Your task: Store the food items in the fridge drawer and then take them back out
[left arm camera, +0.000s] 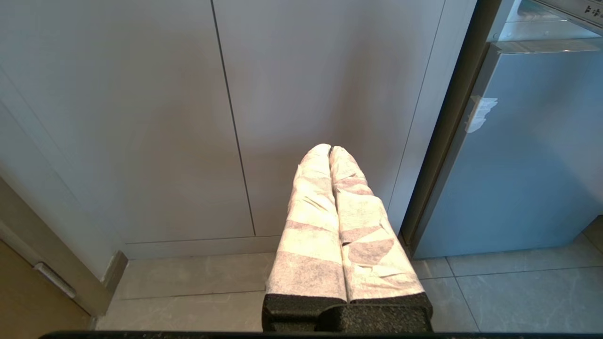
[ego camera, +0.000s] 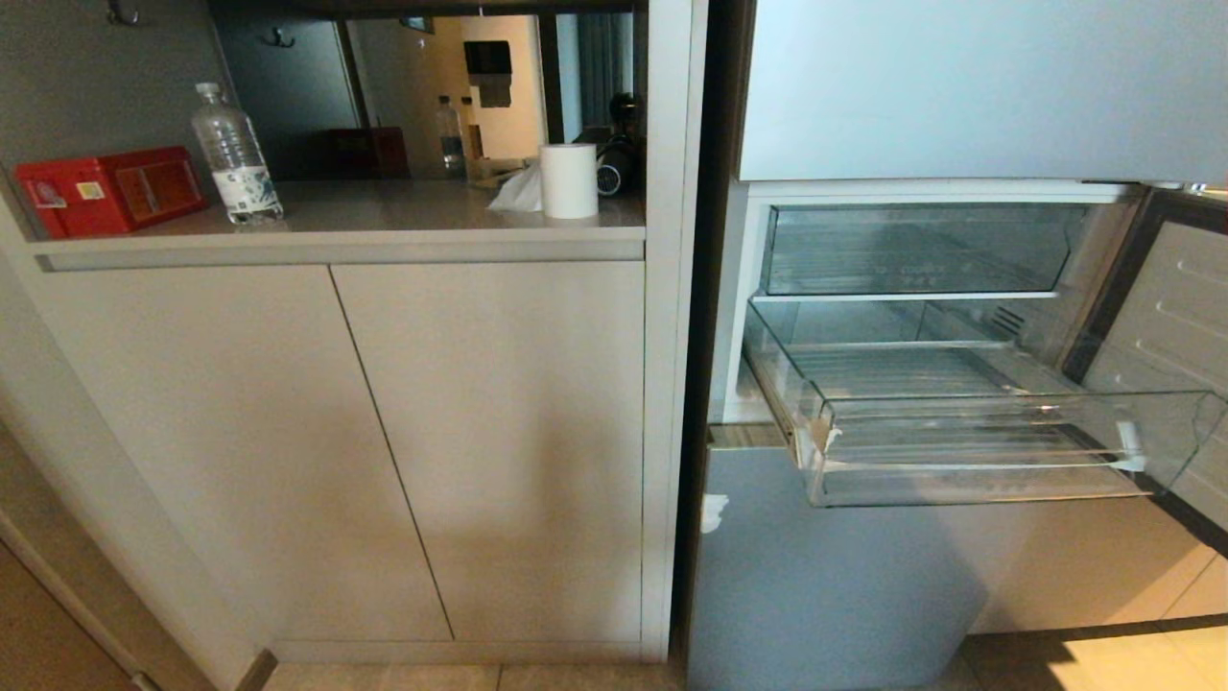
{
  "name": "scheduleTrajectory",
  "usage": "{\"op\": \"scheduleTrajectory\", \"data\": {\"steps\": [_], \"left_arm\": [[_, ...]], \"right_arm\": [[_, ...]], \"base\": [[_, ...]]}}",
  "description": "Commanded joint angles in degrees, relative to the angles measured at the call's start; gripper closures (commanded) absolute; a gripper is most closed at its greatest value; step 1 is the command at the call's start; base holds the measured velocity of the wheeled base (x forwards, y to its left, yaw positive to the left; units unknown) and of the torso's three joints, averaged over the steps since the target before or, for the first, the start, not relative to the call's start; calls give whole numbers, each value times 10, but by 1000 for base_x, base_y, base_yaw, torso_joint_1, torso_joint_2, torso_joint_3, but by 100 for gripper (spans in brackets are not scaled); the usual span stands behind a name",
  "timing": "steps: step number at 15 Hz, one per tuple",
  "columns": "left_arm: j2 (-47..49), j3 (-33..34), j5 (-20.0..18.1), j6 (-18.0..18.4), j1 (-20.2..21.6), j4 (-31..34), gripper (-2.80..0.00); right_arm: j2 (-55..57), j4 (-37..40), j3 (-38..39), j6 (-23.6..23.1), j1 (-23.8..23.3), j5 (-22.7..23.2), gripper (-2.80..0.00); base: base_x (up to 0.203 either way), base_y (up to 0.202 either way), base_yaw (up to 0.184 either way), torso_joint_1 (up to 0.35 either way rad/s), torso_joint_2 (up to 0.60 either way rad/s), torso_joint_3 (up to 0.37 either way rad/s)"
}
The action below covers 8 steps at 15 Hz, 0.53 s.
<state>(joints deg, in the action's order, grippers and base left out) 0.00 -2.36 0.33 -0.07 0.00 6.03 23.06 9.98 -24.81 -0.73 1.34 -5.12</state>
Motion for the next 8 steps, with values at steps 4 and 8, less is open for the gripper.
{"op": "scheduleTrajectory", "data": {"steps": [4, 8], "left_arm": [[1, 0, 0, 0, 0, 0, 0], [0, 0, 0, 0, 0, 0, 0]], "right_arm": [[-227, -49, 216, -48, -11, 29, 0], [-231, -96, 248, -15, -13, 44, 0]], "base": [[0, 0, 0, 0, 0, 0], [0, 0, 0, 0, 0, 0]]}}
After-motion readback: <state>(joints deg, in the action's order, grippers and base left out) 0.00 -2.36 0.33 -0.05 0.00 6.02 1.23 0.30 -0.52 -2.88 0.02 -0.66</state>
